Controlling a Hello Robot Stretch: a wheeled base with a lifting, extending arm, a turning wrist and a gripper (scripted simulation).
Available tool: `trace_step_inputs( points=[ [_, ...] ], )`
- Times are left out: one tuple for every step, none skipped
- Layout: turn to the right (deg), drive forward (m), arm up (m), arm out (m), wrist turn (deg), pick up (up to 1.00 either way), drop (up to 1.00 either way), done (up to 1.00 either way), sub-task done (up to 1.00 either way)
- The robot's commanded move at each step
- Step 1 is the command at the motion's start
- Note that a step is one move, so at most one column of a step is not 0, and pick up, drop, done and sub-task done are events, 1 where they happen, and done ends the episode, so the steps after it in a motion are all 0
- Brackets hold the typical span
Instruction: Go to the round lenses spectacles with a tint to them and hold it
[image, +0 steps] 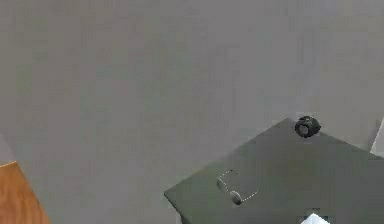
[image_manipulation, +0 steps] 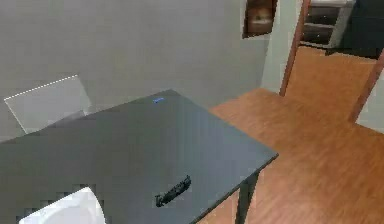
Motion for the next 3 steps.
trace_step_inputs(
  points=[
    [-45.0, 0.00, 0.00, 0.00, 0.0, 0.00, 0.00, 0.00, 0.00],
    [-24.0, 0.00, 0.00, 0.00, 0.0, 0.00, 0.00, 0.00, 0.00],
    [0.0, 0.00, 0.50, 0.00, 0.0, 0.00, 0.00, 0.00, 0.00]
  ],
)
